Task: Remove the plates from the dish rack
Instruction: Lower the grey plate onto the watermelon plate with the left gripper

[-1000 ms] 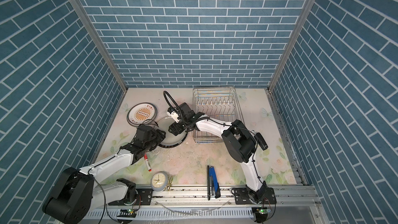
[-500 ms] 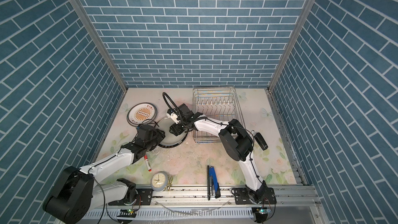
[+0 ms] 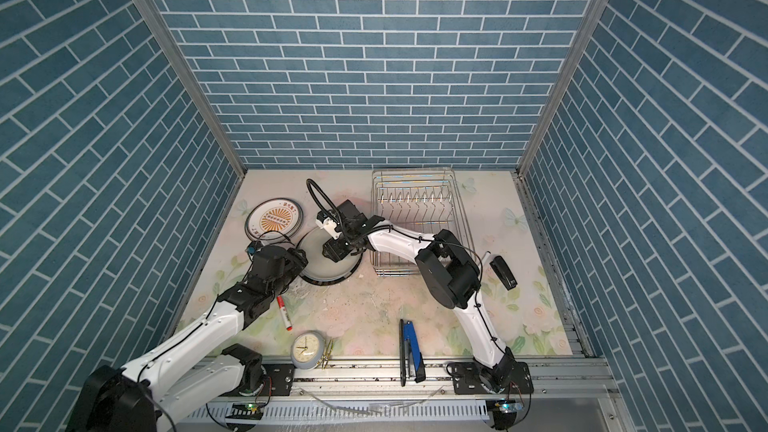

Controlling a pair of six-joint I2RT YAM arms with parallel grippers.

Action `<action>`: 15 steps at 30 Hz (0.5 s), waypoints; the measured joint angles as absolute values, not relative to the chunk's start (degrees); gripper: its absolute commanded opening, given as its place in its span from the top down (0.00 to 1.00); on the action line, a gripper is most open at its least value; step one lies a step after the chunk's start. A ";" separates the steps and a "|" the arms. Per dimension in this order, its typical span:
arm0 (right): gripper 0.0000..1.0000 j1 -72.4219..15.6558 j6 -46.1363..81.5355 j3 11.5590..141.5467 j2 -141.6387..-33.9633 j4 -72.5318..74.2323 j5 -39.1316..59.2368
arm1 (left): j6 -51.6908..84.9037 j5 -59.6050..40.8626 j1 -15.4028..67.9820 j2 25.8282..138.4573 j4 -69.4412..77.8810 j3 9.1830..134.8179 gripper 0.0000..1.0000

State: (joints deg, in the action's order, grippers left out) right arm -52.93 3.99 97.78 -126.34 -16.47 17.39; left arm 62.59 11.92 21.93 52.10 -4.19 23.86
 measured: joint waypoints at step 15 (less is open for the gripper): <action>0.43 -56.36 4.03 99.37 -129.03 -16.73 18.26 | 60.71 12.58 21.89 53.49 -4.80 22.02 0.30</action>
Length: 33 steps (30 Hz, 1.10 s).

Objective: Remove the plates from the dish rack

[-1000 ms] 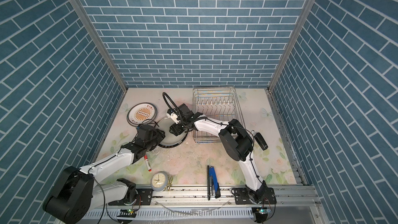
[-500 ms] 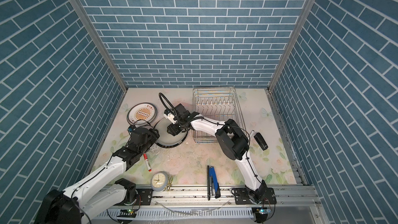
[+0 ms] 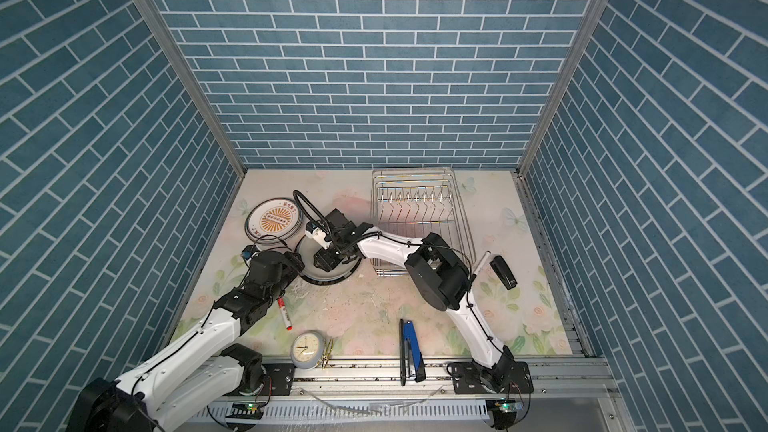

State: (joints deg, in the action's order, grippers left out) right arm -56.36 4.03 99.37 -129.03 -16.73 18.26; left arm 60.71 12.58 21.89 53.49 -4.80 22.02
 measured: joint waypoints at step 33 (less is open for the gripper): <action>0.43 -57.17 6.15 66.59 -89.89 2.42 10.98 | 57.14 16.43 20.91 77.12 -3.81 31.59 0.67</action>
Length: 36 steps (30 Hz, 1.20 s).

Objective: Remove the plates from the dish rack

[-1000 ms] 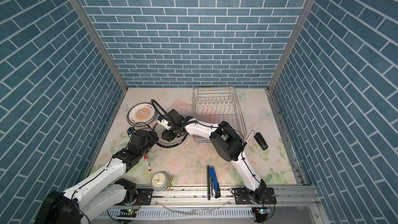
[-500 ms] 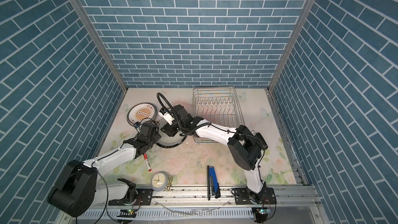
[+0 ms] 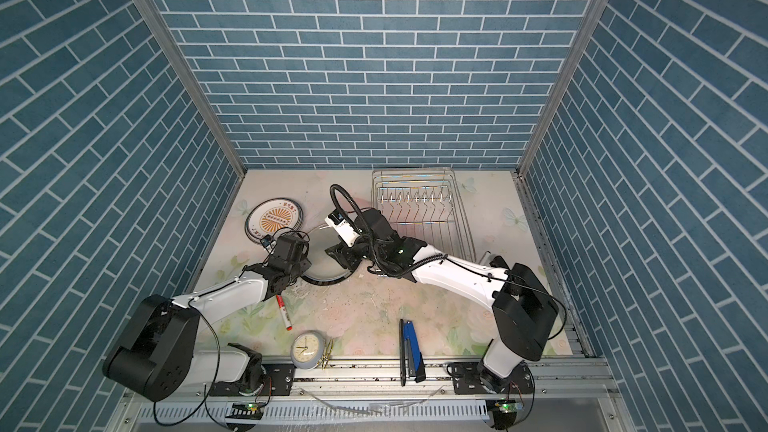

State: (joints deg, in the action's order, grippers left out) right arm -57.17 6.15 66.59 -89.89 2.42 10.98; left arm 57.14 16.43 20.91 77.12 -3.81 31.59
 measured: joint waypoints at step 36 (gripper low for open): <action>0.18 -8.08 11.14 51.00 -62.85 -5.52 -23.40 | 28.25 30.92 8.54 58.81 -5.04 39.05 0.00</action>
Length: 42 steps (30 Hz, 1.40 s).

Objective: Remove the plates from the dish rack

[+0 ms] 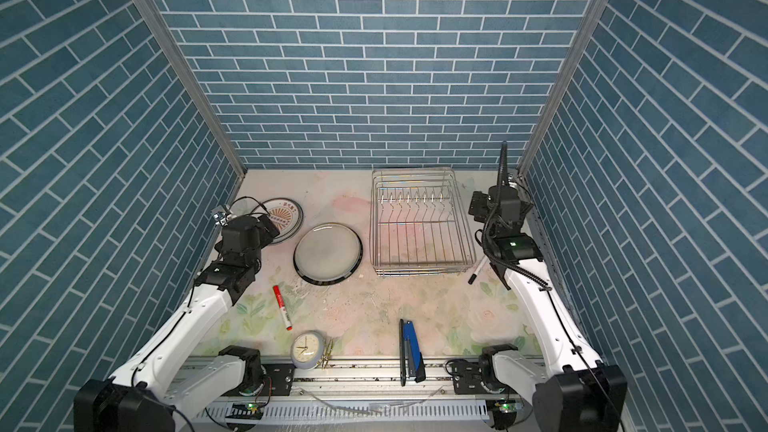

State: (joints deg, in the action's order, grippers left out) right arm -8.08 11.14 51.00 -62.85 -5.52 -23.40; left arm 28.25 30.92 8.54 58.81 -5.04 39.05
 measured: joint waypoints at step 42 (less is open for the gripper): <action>0.01 2.13 5.89 20.03 -88.09 51.81 -10.31 | -0.62 15.07 2.66 87.39 51.11 20.23 0.00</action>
